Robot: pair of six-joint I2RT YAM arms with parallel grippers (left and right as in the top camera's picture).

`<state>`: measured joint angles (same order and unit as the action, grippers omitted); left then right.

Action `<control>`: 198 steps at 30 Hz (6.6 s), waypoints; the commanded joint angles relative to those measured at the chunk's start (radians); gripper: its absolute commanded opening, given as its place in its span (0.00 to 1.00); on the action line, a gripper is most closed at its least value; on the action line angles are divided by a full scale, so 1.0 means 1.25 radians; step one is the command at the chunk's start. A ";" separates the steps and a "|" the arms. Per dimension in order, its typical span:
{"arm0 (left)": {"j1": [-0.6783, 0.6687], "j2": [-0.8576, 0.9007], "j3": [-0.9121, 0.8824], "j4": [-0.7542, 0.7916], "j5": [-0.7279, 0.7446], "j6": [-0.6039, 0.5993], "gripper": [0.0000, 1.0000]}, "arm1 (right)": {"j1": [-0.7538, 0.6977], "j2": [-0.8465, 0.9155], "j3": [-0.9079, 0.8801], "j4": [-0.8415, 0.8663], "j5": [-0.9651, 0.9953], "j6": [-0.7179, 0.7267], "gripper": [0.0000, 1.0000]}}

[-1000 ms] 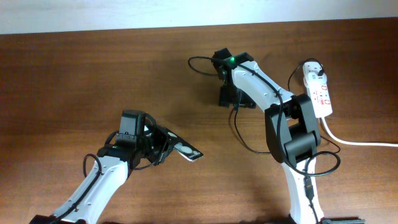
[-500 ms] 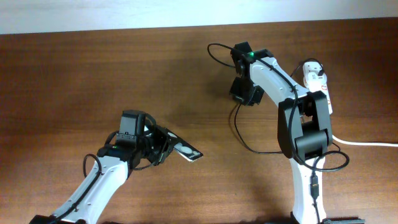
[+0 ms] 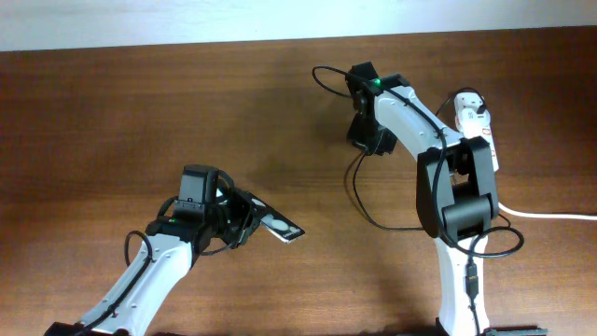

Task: Plug charger to phone and switch on socket
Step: 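Grasp the black USB-C cable end with the right gripper, then bring the cable plug up to the phone's bottom port, then push the USB-C plug into the phone port with the right gripper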

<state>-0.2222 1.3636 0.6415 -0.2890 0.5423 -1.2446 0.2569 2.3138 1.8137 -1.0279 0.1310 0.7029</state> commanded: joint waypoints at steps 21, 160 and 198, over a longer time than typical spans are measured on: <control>0.001 -0.006 0.012 0.193 0.169 0.016 0.00 | -0.044 -0.424 -0.036 -0.223 -0.563 -0.448 0.04; 0.002 -0.006 0.013 0.653 0.428 -0.014 0.01 | 0.328 -0.899 -0.471 -0.072 -0.431 -0.220 0.04; 0.001 -0.006 0.013 0.643 0.429 -0.141 0.00 | 0.328 -0.898 -0.471 -0.064 -0.451 -0.220 0.04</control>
<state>-0.2176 1.3670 0.6407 0.5049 1.0588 -1.4151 0.6621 1.2049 1.2259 -1.1091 -0.4423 0.4229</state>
